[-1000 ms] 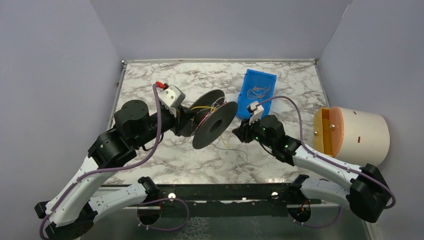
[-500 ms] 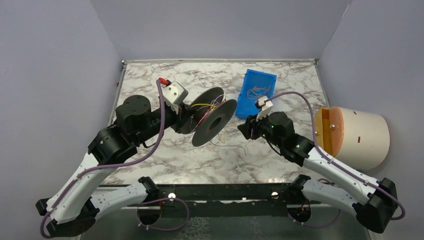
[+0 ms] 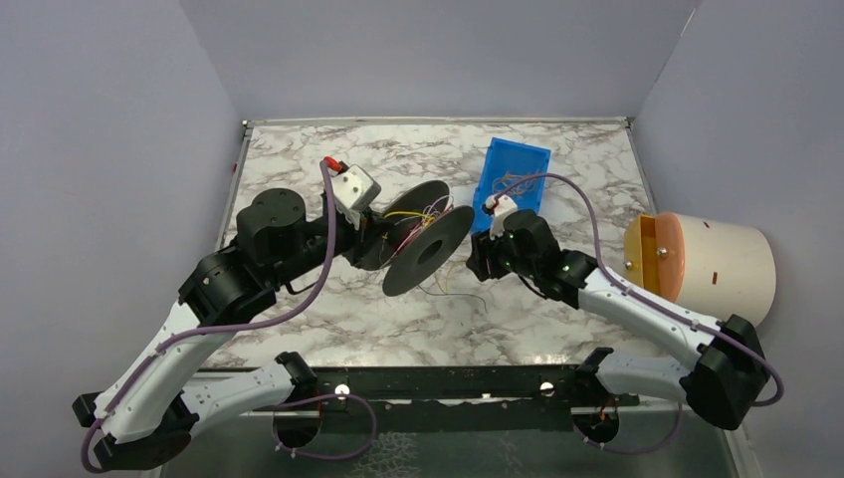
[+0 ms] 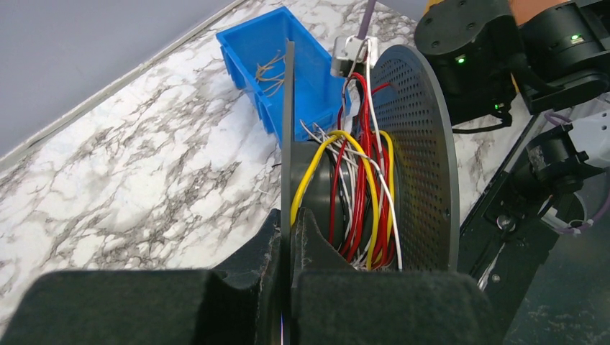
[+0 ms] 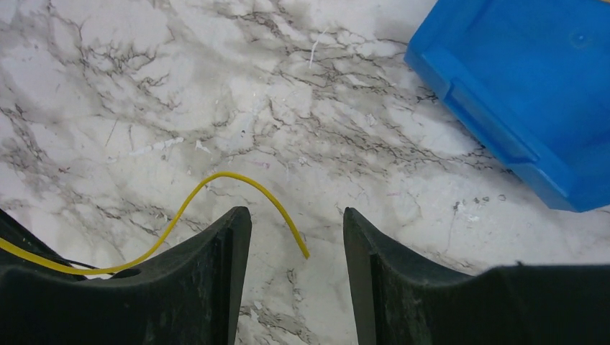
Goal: Wrap the cables
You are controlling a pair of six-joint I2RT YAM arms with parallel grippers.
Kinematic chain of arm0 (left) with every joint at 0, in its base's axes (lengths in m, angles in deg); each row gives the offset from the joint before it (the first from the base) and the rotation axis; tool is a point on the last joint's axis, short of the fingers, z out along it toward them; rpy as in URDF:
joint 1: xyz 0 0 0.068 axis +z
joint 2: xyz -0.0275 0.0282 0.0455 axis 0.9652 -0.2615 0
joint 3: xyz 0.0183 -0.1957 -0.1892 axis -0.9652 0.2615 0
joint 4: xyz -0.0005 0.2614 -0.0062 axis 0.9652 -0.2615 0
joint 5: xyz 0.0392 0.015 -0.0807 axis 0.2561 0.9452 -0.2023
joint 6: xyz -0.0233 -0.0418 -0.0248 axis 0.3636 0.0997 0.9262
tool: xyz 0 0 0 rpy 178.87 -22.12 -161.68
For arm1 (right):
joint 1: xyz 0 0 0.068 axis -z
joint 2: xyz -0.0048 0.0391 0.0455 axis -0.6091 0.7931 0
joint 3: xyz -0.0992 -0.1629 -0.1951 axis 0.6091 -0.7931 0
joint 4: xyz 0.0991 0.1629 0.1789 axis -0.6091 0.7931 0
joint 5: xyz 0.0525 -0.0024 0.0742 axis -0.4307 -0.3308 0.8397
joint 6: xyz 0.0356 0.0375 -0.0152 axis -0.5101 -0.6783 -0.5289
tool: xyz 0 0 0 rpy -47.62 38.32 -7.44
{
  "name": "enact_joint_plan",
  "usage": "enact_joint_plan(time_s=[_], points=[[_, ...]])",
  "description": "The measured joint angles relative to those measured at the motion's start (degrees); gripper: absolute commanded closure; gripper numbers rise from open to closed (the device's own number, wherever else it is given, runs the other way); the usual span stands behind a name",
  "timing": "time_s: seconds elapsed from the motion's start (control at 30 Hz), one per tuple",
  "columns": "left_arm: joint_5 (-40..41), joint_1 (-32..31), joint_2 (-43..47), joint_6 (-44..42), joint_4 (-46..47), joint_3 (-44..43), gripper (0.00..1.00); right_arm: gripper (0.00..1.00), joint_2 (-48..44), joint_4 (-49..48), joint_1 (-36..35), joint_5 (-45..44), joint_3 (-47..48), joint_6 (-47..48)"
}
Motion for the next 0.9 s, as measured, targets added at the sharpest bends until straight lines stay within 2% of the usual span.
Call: enact_joint_plan(time_s=[0.23,0.43,0.6,0.7,0.9], points=[[-0.2,0.0,0.1,-0.1,-0.4,0.0,1.00,0.51,5.1,0.1,0.0,5.0,0.9,0.7],[-0.2,0.0,0.1,-0.2,-0.5,0.0,1.00,0.65,6.1,0.2,0.0,6.6,1.9,0.9],[-0.2,0.0,0.1,-0.2,-0.6,0.0,1.00,0.68,6.2,0.2,0.0,7.6,1.9,0.9],[-0.2,0.0,0.1,-0.2,-0.9,0.0,1.00,0.75,6.2,0.2,0.0,7.8,1.9,0.9],[-0.2,0.0,0.1,-0.2,-1.3,0.0,1.00,0.73,6.2,0.2,0.0,8.1,1.6,0.8]])
